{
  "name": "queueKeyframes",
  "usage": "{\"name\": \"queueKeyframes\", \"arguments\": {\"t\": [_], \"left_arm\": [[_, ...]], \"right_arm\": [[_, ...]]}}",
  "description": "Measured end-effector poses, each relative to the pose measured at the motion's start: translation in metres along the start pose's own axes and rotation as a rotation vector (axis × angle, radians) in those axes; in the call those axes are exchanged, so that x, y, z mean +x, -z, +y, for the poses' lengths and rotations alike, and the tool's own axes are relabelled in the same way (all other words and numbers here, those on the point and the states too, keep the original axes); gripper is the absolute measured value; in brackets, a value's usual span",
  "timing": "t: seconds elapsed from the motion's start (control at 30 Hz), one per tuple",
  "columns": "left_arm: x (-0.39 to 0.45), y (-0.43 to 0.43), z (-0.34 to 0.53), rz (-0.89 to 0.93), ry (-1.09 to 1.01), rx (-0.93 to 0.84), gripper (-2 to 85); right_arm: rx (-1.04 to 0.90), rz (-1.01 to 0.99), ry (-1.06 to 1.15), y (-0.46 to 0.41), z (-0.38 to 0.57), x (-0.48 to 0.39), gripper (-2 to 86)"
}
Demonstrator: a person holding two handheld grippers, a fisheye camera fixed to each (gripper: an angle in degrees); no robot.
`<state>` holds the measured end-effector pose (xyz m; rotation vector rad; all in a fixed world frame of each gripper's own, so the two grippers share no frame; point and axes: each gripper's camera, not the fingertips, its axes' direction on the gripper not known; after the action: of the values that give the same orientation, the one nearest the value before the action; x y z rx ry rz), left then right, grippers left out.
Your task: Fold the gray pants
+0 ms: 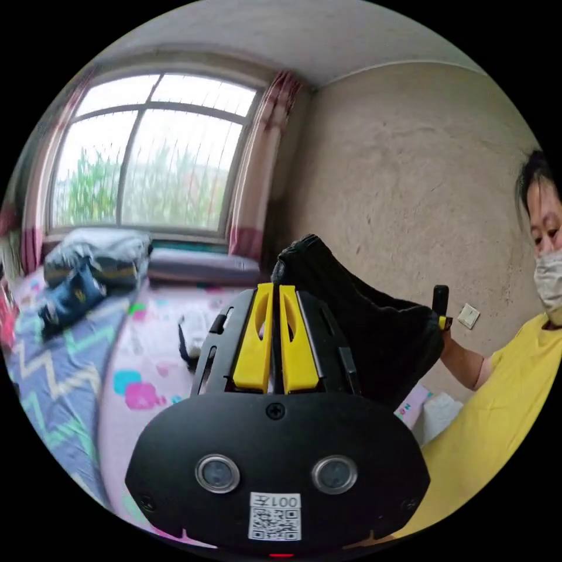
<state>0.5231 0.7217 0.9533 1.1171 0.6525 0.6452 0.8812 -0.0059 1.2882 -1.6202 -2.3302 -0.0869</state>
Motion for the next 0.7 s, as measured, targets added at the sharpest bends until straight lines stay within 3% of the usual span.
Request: {"name": "queueKeyframes", "arguments": {"t": [0.2,0.4,0.53,0.7], "left_arm": [[0.081,0.146,-0.103,-0.094,-0.275,0.342,-1.1],[0.148,0.272,-0.163,-0.227,-0.465,0.543,-1.1],[0.169,0.331,-0.177,-0.283,-0.502,0.564,-1.1],[0.158,0.362,-0.144,-0.367,-0.466,0.515,-1.1]], "right_arm": [[0.007,0.162,0.373,-0.003,-0.179,-0.117,0.7],[-0.071,0.578,0.552,-0.045,-0.310,-0.274,1.4],[-0.049,0.748,0.632,-0.080,-0.351,-0.355,1.8],[-0.118,0.684,0.550,-0.124,-0.367,-0.360,1.9]]}}
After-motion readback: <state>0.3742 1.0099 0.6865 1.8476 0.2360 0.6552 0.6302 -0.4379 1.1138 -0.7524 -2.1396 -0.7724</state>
